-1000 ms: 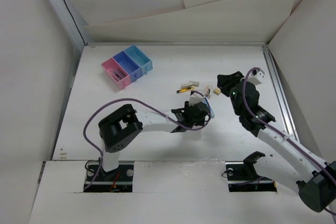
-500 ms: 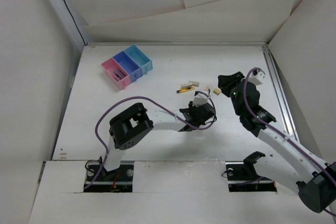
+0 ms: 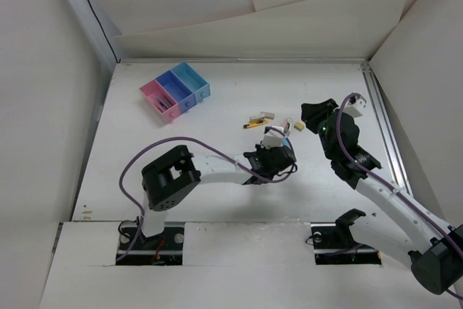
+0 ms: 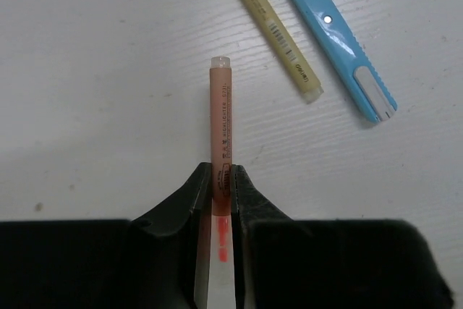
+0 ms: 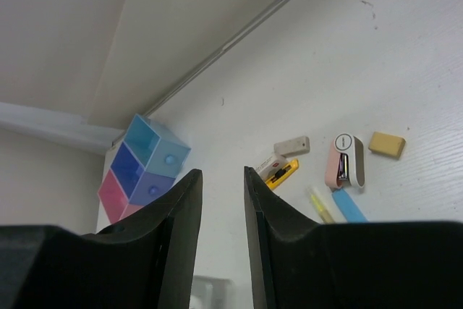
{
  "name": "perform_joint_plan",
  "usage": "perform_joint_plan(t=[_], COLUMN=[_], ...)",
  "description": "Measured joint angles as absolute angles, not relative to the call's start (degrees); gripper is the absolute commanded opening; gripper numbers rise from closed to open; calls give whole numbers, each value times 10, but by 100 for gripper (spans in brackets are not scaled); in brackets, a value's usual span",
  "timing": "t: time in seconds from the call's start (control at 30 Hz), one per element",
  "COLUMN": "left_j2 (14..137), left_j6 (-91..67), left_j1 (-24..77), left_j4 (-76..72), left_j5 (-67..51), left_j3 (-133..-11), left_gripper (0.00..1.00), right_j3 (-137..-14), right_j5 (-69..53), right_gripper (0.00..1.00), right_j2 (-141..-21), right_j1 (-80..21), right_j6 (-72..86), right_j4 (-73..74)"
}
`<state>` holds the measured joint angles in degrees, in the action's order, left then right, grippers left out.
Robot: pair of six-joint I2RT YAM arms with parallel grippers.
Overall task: Sort the stationery into containers
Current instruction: Pick up the pen from the center of the board, then place the pen in the storage box.
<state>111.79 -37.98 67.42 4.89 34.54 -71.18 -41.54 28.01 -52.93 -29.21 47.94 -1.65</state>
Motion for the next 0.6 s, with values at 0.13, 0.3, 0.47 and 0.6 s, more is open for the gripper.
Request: perform_joint_plan(t=[0.13,0.3,0.47,0.6], left_j2=[1017,849,766,763], left_j6=[-389,-405,-445,-493], left_j1=[655,507,260,97], left_j4=[67,0,-73,-101], left_j5=[360,319,240,165], left_j3=[-670,-591,-543,-523], left_gripper=[0,0,5,6], right_j3=[-415,-415,-415,-424], right_j5=[280,270,228,181], right_gripper=[34,33,30,28], right_j2=[-529,-532,-575,-633], right_j1=[-292,-292,-288,-287], right_j6=[483,483,477,467], right_j4=[-17,-17,-22,-22])
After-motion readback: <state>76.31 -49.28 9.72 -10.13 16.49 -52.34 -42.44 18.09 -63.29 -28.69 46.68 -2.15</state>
